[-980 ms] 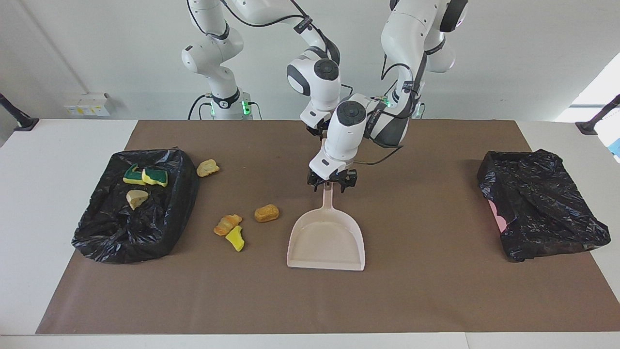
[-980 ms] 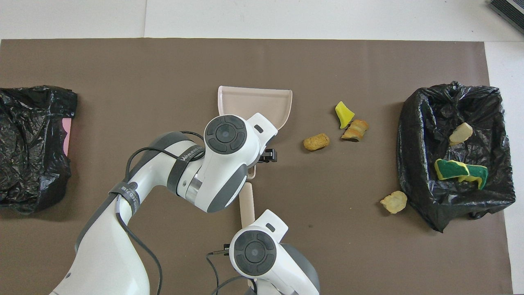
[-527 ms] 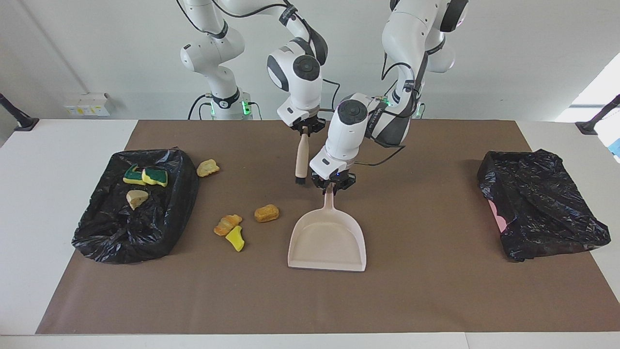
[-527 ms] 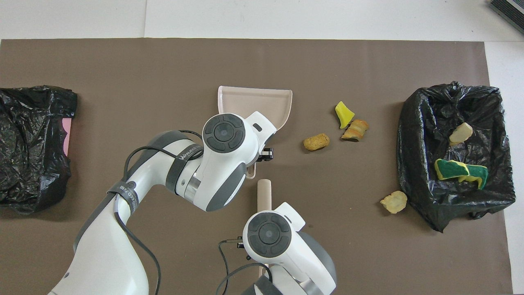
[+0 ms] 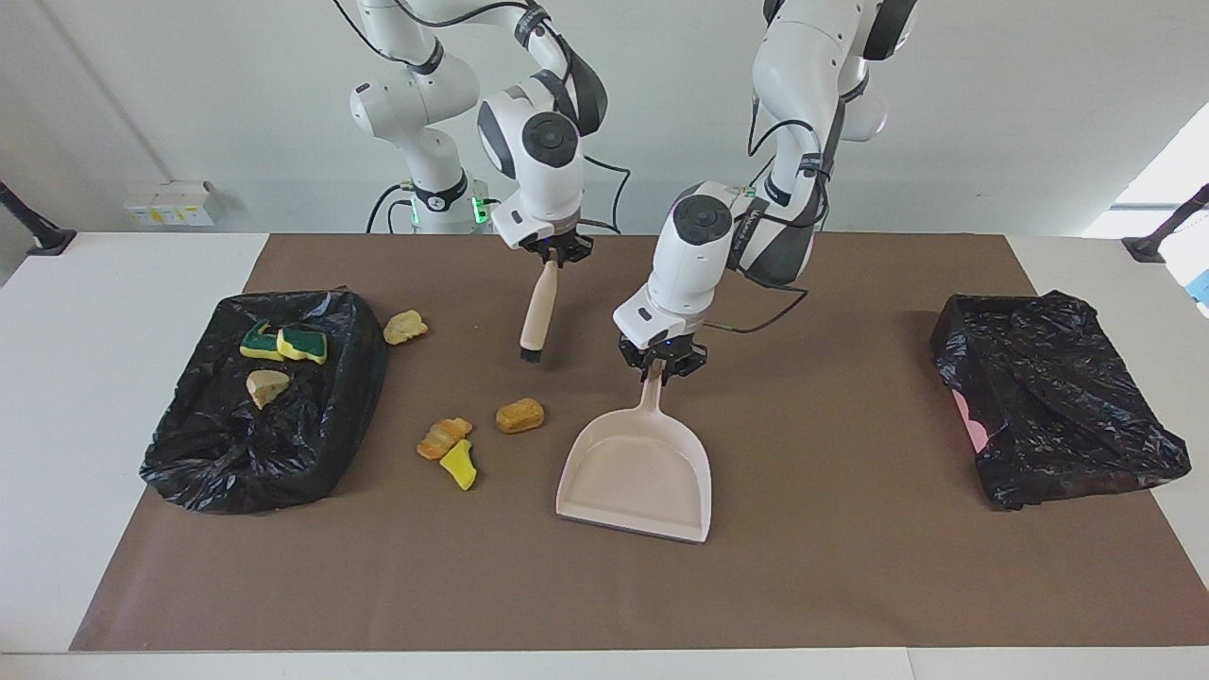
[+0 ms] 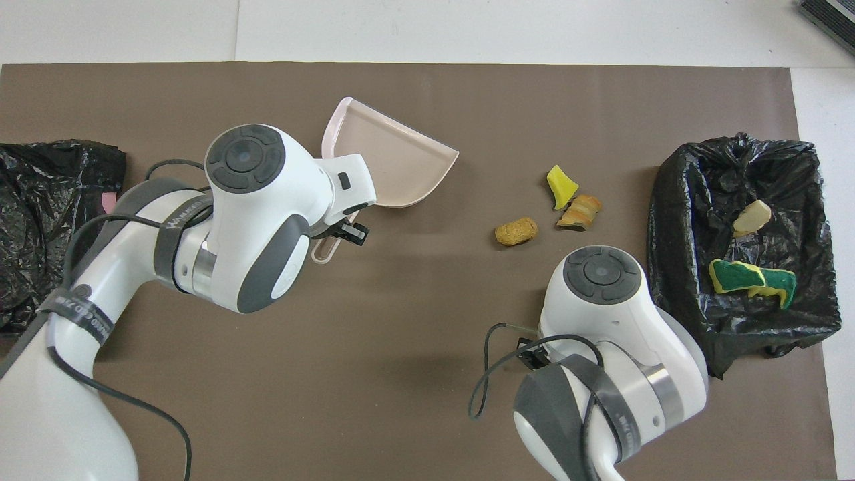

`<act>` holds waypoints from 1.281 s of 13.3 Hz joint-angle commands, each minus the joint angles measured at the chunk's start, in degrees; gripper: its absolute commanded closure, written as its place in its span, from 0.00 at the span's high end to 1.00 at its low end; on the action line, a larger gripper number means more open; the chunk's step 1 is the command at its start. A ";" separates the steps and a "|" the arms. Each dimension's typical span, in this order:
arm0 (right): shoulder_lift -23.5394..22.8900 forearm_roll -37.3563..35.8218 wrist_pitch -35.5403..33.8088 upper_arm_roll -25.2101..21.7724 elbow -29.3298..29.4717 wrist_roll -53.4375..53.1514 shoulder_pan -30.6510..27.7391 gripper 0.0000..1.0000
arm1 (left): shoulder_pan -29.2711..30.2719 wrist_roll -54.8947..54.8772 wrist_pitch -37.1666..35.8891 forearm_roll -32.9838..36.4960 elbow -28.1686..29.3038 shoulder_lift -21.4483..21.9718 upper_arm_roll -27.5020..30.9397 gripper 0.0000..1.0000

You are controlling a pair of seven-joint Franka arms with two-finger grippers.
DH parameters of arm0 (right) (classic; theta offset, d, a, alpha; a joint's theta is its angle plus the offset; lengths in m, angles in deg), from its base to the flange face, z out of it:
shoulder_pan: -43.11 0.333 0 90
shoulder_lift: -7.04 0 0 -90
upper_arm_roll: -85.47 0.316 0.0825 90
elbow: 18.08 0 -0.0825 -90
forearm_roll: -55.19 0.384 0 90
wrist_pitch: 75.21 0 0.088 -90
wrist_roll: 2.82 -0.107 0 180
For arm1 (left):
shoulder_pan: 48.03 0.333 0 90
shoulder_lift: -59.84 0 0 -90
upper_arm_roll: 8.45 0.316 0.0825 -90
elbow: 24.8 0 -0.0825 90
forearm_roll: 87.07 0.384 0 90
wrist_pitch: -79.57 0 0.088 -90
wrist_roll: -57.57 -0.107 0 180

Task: Sweep and dump trash in bin
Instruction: 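Lift the dustpan with the left gripper while the right gripper grasps the brush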

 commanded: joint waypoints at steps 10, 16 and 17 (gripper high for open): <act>16.85 -11.90 -5.06 1.04 -19.67 -6.66 -4.29 0.00 | 5.12 -36.78 -5.95 1.01 10.02 9.78 -0.41 0.00; 21.79 -10.94 6.78 1.04 -28.22 -1.77 -5.08 0.00 | 5.39 -36.78 -5.59 1.01 10.12 9.70 -0.41 0.00; 20.48 -8.76 10.81 0.95 -27.95 0.95 -5.17 0.00 | 5.39 -36.95 -5.59 1.10 10.12 9.70 -0.41 0.00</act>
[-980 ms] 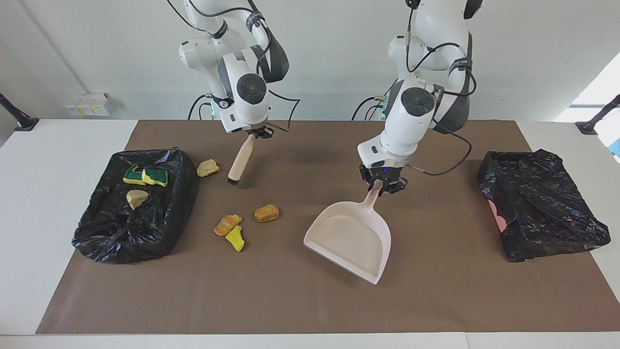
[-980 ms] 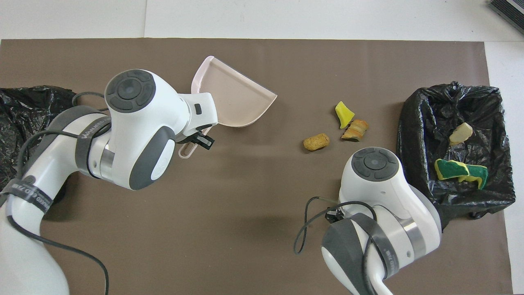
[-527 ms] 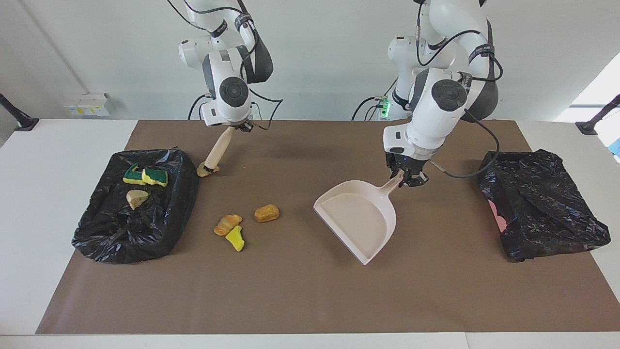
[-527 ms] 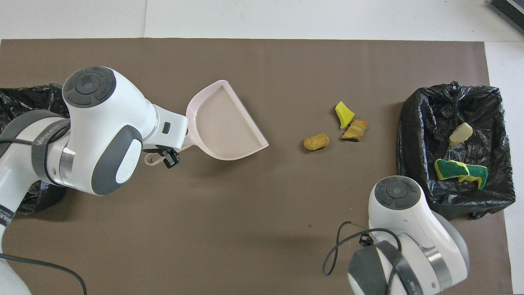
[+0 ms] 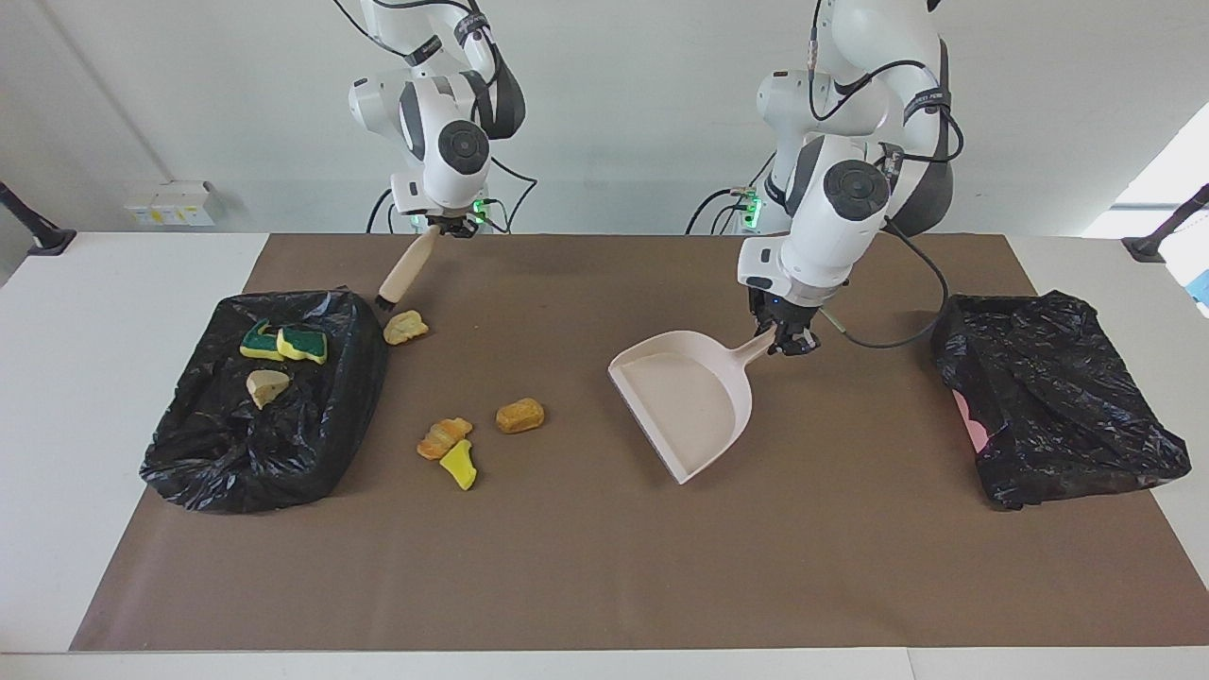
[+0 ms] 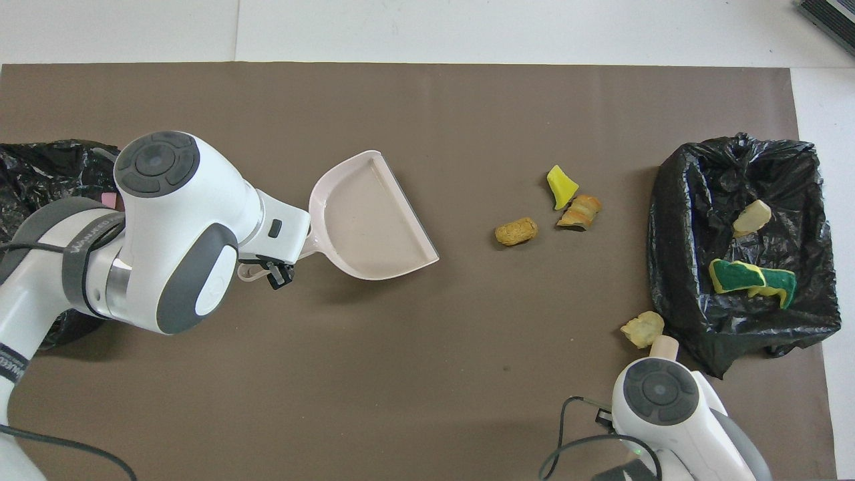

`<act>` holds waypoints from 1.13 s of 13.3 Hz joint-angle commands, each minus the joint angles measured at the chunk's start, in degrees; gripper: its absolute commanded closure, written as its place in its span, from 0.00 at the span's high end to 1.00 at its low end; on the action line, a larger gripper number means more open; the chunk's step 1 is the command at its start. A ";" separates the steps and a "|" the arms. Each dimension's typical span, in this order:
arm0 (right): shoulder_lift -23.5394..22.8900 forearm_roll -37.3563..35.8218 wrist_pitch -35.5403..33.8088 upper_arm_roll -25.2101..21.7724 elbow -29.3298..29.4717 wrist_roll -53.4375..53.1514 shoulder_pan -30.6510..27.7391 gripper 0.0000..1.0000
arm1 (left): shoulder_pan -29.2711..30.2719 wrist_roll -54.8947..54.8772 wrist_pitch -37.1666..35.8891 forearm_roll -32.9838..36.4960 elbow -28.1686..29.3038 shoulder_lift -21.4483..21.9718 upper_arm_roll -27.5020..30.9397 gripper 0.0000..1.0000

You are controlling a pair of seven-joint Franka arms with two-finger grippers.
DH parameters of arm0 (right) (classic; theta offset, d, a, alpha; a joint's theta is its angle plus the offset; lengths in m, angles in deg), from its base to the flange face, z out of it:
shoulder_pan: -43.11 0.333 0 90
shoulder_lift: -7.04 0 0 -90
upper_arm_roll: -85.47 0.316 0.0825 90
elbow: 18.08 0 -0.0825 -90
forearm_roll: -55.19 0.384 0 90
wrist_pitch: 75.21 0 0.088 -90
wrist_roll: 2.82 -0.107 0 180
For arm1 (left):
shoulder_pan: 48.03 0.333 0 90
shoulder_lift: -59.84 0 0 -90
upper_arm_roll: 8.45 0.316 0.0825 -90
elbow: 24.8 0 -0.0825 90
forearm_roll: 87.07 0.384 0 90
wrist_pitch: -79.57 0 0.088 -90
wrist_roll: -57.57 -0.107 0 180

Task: Sweep and dump trash in bin
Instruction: 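Move the brush with the right gripper behind the sponge pieces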

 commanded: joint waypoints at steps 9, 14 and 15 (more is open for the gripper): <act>-24.02 11.13 2.87 0.32 30.23 9.29 1.19 0.00 | 0.16 -2.10 4.03 2.94 4.91 2.23 0.24 0.00; -23.62 7.11 -10.50 -0.12 32.14 8.24 -1.08 0.00 | 0.07 -1.75 4.03 2.94 4.91 2.23 0.24 0.00; -22.04 5.70 -11.39 -0.12 29.52 7.89 -2.23 0.00 | 0.16 -1.75 4.03 2.94 4.91 2.23 0.24 0.00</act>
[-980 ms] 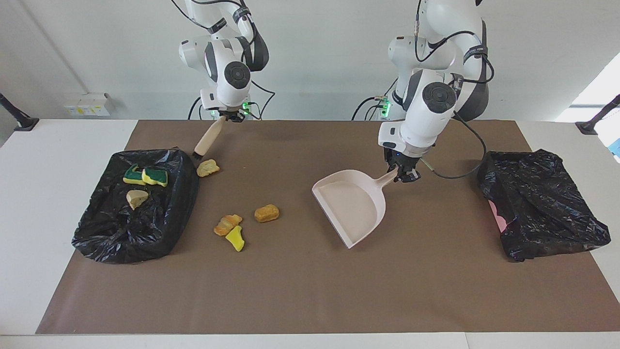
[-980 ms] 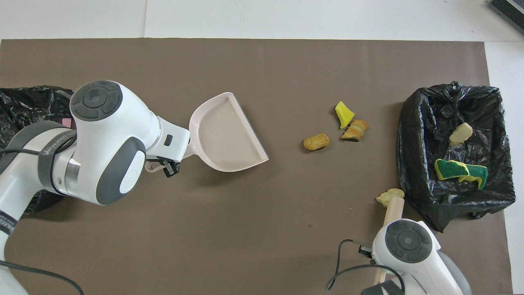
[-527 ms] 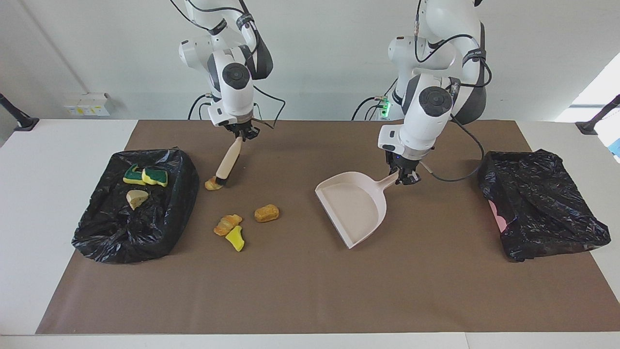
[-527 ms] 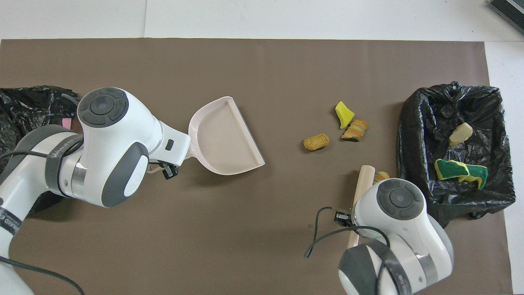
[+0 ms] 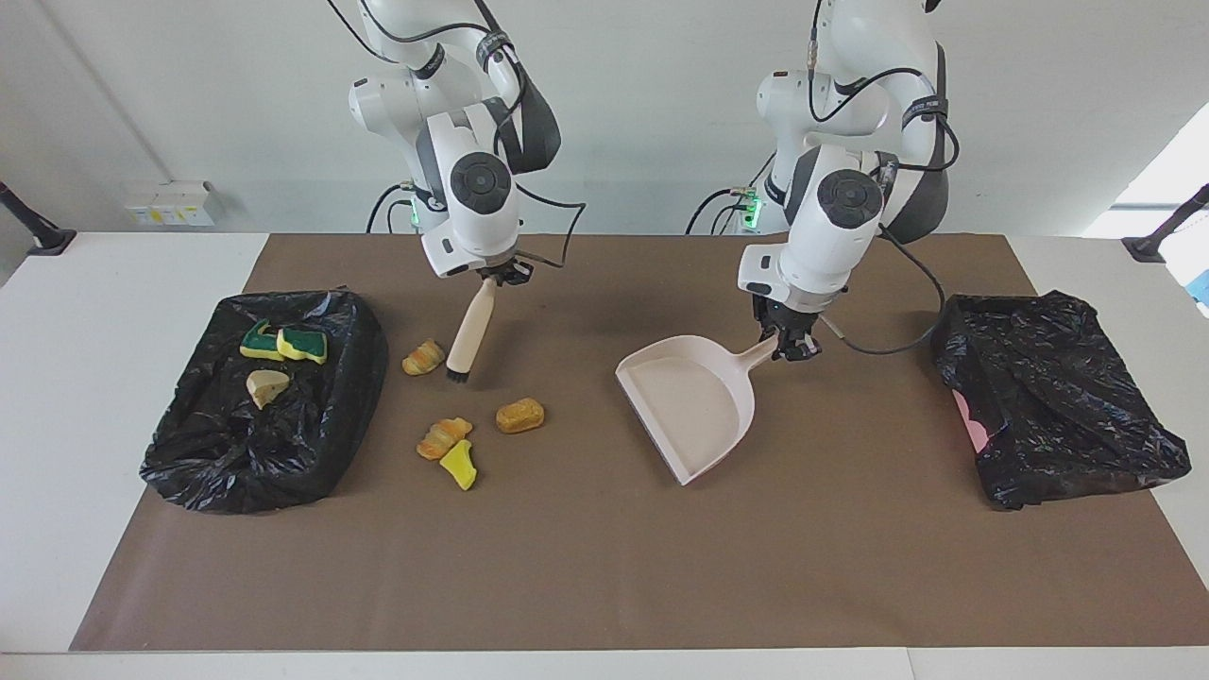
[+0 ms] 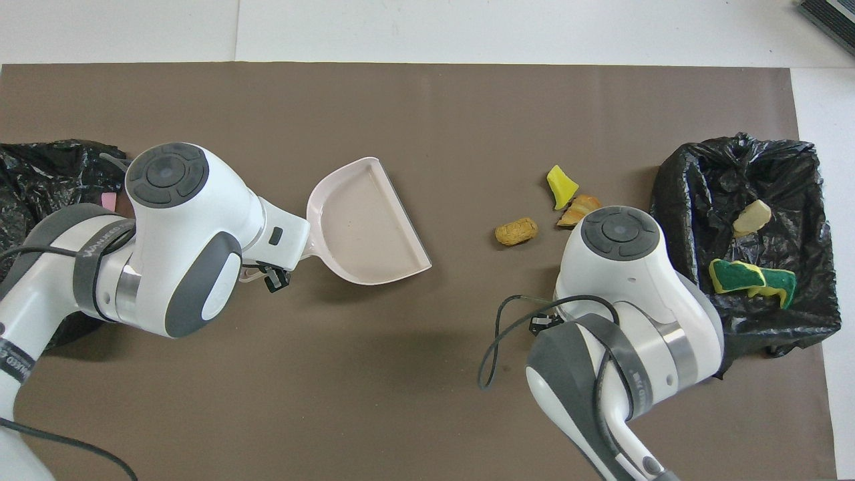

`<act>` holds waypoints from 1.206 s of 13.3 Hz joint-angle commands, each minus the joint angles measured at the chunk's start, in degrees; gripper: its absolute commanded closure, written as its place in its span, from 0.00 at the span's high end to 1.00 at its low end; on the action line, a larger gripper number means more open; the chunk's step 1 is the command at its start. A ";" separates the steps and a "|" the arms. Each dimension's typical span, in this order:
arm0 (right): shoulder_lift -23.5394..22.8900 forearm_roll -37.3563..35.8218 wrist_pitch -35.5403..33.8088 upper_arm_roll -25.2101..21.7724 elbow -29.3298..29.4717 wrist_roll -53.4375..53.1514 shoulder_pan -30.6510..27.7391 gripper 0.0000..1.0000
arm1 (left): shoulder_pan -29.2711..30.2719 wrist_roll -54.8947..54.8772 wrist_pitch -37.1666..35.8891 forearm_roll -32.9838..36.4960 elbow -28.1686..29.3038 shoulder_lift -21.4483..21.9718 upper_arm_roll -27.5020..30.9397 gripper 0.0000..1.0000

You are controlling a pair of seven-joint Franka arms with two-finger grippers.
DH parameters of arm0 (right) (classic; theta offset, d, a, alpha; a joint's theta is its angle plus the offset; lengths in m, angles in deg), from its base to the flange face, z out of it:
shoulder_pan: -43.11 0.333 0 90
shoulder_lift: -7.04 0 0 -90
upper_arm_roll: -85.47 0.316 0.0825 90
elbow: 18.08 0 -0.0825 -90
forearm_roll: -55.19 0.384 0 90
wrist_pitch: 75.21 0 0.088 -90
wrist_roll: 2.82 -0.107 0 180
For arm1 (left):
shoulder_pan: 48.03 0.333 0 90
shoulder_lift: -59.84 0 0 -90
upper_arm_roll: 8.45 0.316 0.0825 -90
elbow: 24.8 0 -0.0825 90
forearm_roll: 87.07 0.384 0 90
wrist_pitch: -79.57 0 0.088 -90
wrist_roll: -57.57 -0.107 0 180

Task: Sweep and dump trash in bin
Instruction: 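Move the brush with the right gripper behind the sponge pieces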

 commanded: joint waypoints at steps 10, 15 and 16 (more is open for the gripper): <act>15.37 -3.82 16.96 0.45 -25.46 9.32 -12.46 0.00 | 0.11 -0.38 2.43 0.98 3.41 2.49 0.13 0.00; 5.80 -1.98 21.90 0.54 -17.39 9.84 -5.61 0.00 | 0.20 -0.46 2.43 0.98 3.50 2.49 0.13 0.00; 3.16 -1.62 22.43 0.63 -15.20 10.10 -4.65 0.00 | 0.20 -0.46 2.52 0.98 3.50 2.49 0.13 0.00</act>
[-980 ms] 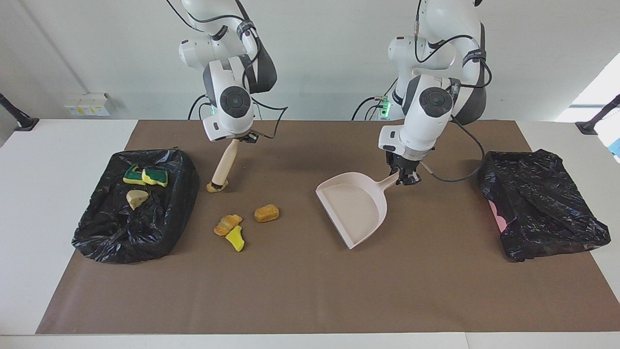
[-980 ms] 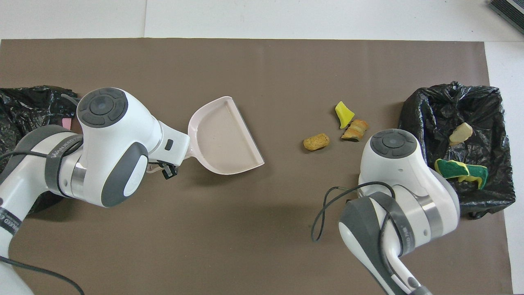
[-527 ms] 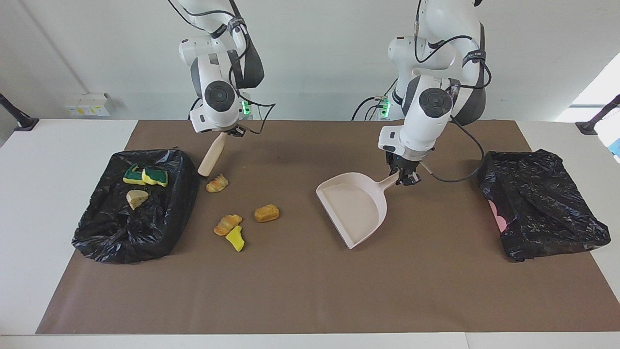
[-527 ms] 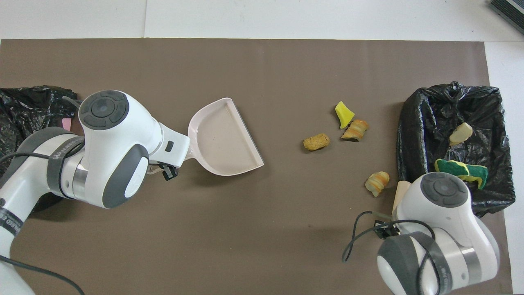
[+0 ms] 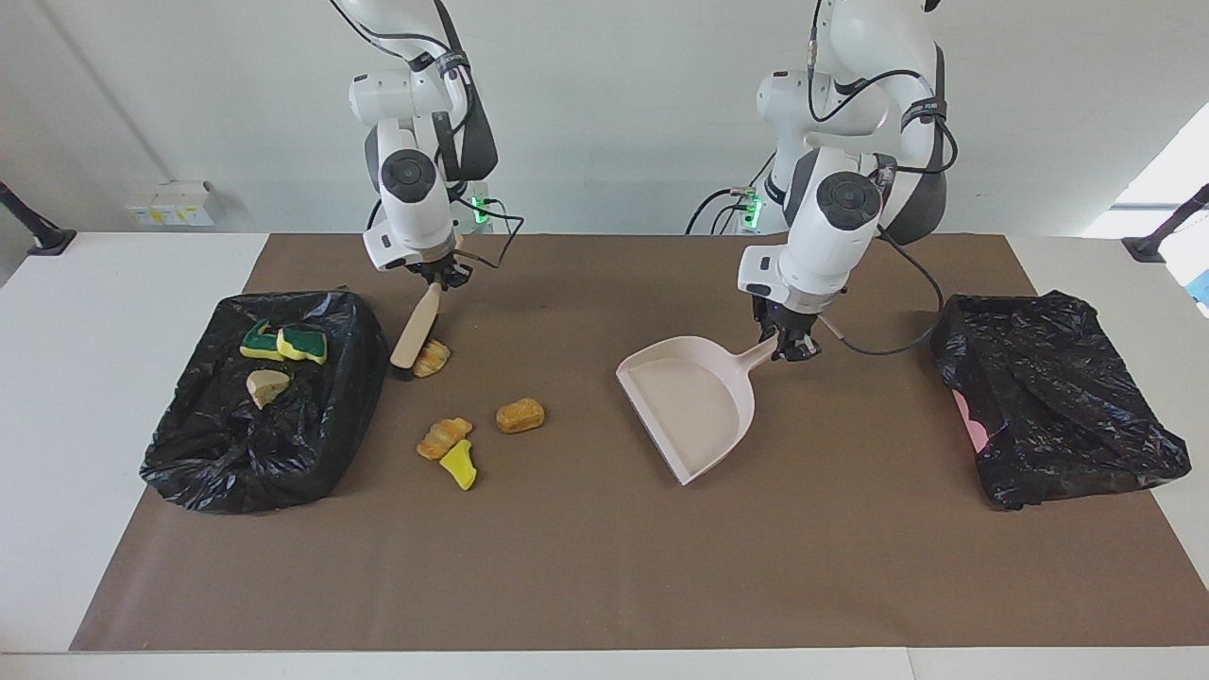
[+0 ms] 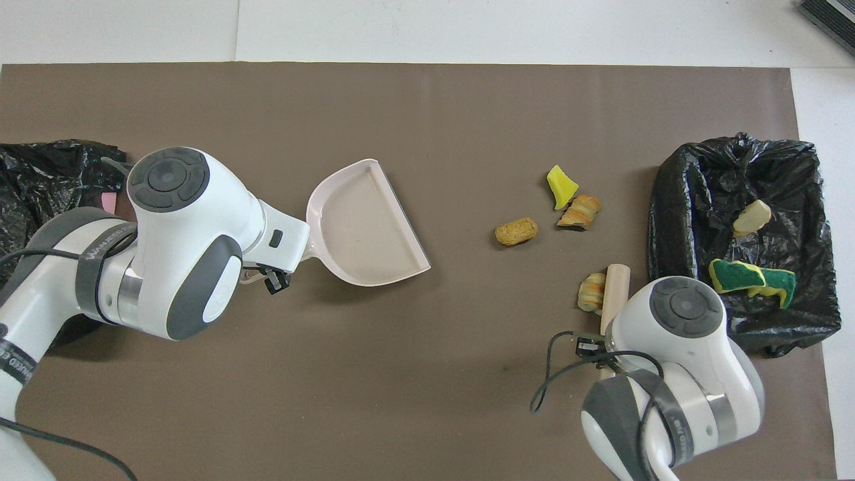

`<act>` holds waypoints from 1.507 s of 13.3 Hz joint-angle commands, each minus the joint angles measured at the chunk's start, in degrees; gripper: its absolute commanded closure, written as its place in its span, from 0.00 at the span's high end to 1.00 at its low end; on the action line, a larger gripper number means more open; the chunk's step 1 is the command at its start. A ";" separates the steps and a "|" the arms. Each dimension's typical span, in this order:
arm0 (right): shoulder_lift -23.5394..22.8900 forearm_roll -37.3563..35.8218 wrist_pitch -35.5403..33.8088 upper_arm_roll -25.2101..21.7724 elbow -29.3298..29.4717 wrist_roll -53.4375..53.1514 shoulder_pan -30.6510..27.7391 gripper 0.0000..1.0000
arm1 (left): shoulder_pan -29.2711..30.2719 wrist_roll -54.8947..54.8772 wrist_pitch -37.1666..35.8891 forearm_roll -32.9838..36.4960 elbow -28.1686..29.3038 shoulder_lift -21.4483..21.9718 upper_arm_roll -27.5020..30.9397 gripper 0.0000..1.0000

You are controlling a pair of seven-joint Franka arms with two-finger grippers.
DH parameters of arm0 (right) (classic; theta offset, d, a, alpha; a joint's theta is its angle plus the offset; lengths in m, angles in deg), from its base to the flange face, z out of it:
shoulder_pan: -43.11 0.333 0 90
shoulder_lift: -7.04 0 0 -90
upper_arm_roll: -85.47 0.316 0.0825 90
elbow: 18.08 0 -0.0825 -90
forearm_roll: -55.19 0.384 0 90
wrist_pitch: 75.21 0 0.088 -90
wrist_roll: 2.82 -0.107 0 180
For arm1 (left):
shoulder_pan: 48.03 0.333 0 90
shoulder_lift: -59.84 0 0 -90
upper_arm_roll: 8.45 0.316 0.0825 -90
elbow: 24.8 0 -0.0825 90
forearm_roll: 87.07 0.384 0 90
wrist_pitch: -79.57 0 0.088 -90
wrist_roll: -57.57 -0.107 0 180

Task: Sweep and dump trash in bin
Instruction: 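Sweep the sponge pieces with the right gripper toward the held dustpan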

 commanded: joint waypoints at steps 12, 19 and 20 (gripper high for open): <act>-17.69 1.75 -6.84 -0.14 25.80 6.63 7.11 0.00 | -2.10 -0.73 9.78 2.20 10.47 4.32 0.08 0.00; -20.23 -13.38 -0.46 -0.06 28.02 25.06 -6.23 0.00 | -3.78 -0.38 10.04 2.21 11.62 5.11 -0.01 0.00; -20.68 -13.74 0.60 -0.14 27.93 27.97 -7.74 0.00 | -3.78 -0.29 10.13 2.21 11.62 5.11 -0.01 0.00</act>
